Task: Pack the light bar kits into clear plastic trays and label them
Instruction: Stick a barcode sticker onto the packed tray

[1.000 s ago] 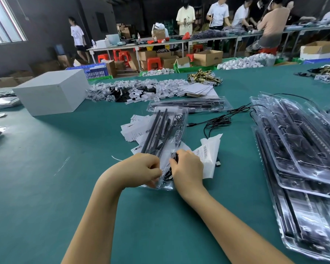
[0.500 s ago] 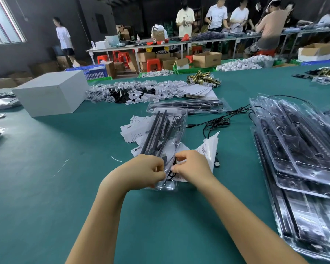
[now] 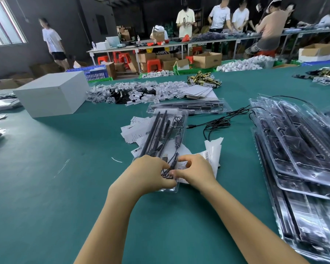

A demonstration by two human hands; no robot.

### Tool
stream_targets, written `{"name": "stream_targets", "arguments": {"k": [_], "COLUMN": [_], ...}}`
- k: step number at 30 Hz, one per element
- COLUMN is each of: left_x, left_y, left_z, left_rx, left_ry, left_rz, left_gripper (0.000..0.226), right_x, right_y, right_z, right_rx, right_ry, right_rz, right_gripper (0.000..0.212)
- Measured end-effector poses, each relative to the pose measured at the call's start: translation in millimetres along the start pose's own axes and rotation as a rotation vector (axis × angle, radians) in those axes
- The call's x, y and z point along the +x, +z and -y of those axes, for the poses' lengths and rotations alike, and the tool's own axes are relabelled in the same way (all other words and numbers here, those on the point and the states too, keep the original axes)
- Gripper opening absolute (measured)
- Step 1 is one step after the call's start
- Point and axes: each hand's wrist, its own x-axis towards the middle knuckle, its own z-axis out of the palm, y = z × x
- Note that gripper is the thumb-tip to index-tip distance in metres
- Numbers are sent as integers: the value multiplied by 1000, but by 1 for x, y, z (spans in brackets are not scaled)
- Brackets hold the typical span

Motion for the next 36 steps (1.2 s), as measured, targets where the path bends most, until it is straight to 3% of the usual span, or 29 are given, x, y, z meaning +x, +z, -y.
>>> {"name": "stream_targets", "arguments": {"k": [5, 10, 15, 18, 20, 24, 26, 29, 34, 35, 36], "left_x": [3, 8, 8, 8, 9, 11, 11, 11, 10, 12, 15], "left_y": [5, 11, 11, 15, 20, 27, 31, 40, 39, 44, 46], "left_z": [4, 0, -5, -12, -19, -32, -39, -50, -54, -49, -48], "left_rx": [-95, -22, -25, 21, 45, 35, 0, 37, 161, 146, 77], "left_ry": [7, 56, 85, 126, 149, 198, 226, 237, 280, 236, 221], "left_rz": [9, -8, -33, -95, -129, -181, -230, -294, -293, -260, -325], "left_gripper": [47, 54, 31, 37, 37, 35, 34, 29, 26, 17, 9], "right_x": [3, 10, 8, 6, 7, 17, 36, 75, 116, 118, 120], "right_y": [-4, -19, -23, -34, -47, -63, -53, -17, 42, 50, 56], "right_z": [-4, -5, 0, 5, 7, 32, 56, 87, 79, 73, 69], "right_rx": [117, 458, 629, 619, 450, -205, -335, -449, -806, -862, -897], "right_ry": [53, 225, 358, 423, 364, -3, -167, -364, -441, -460, -474], "right_rz": [62, 172, 97, 6, -59, -231, -226, -57, 280, 312, 345], "right_gripper": [46, 23, 12, 2, 7, 22, 21, 23, 30, 32, 38]}}
